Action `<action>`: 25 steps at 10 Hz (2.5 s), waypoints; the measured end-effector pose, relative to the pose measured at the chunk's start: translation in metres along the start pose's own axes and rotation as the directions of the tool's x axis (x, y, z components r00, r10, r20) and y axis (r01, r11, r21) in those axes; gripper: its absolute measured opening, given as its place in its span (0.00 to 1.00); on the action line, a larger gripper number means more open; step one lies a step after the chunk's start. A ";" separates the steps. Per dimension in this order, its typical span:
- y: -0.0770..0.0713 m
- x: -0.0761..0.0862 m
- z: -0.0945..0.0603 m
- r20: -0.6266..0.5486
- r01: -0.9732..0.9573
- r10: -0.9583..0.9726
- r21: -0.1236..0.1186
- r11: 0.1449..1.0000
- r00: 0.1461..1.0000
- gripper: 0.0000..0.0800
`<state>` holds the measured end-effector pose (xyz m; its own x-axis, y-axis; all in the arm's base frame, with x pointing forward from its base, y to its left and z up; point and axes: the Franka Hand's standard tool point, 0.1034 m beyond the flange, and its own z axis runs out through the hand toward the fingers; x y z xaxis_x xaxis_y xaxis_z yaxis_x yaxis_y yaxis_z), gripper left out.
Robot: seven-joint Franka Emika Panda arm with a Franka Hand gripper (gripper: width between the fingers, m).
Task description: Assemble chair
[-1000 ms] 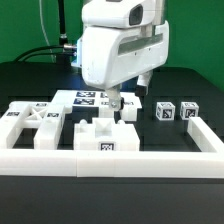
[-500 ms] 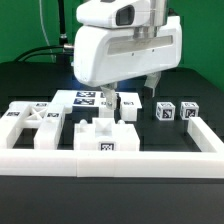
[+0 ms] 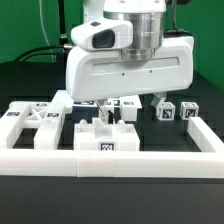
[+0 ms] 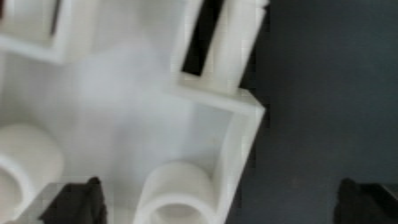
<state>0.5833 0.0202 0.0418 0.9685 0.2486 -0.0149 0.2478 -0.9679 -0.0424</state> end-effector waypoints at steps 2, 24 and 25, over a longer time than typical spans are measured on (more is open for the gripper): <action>0.000 -0.001 0.011 -0.004 -0.116 0.116 0.016 0.993 0.993 0.81; -0.048 0.039 0.029 -0.016 -0.200 0.201 0.051 0.979 0.980 0.04; -0.055 0.041 0.029 -0.007 -0.208 0.209 0.052 0.977 0.978 0.04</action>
Offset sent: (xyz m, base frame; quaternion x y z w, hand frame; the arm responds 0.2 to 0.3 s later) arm -0.0027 -0.0098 -0.0192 -0.0119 0.0175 0.1998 0.9796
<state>0.6086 0.0848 0.0141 0.9990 0.0408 -0.0161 0.0392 -0.9952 -0.0900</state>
